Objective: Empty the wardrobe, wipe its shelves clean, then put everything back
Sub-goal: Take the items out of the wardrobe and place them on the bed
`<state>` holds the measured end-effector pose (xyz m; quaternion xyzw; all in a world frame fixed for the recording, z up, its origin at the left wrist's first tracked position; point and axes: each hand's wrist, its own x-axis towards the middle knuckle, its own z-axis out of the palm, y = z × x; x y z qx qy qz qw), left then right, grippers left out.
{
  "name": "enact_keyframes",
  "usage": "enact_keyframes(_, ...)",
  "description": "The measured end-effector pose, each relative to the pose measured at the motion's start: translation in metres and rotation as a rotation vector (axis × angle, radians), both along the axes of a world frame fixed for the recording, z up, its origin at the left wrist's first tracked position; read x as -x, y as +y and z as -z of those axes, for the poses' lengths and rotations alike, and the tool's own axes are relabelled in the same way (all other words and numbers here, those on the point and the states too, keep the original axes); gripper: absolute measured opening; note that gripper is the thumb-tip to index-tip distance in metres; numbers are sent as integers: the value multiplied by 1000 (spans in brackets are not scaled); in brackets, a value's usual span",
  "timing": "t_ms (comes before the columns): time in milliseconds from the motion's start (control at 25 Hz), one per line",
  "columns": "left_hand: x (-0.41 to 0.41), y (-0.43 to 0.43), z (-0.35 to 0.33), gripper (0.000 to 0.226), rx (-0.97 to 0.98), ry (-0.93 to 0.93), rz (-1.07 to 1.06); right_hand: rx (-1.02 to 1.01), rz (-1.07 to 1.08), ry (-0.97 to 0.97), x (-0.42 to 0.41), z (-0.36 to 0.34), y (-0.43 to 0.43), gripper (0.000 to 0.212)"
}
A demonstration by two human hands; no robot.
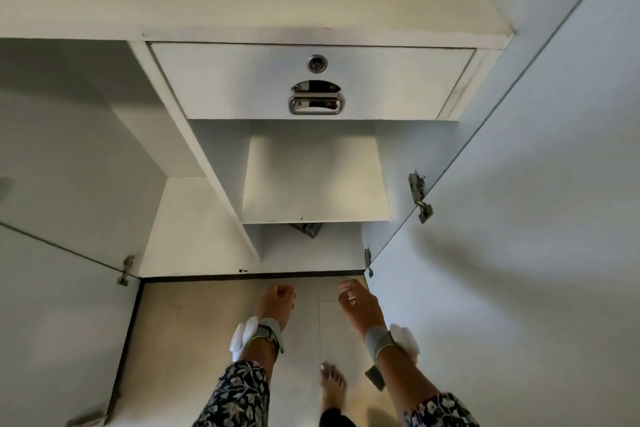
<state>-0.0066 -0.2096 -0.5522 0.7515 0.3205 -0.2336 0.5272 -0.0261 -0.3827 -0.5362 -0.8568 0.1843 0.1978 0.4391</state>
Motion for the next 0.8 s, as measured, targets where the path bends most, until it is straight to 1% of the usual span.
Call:
enact_keyframes(120, -45, -10, 32, 13, -21, 7, 2, -12, -36, 33, -50, 38, -4, 24)
enact_keyframes(280, -87, -16, 88, 23, -114, 41, 14, -22, -62, 65, -99, 88, -1, 27)
enact_keyframes(360, -99, -15, 104, 25, -171, 12, 64, -28, -63, 47, -117, 108, 0, 28)
enact_keyframes(560, -114, -13, 184, 27, -254, -39, 186, 6, -35, 53, -150, 199, 5, 27)
enact_keyframes(680, -118, -11, 241, 23, -244, -62, 173, 18, -1, 16, -171, 255, 11, 30)
enact_keyframes(760, -128, -9, 274, 35, -244, -99, 222, 15, 43, -9, -186, 286, 14, 33)
enact_keyframes(800, -134, -7, 298, 39, -279, -122, 244, 12, 78, -16, -192, 309, 16, 34)
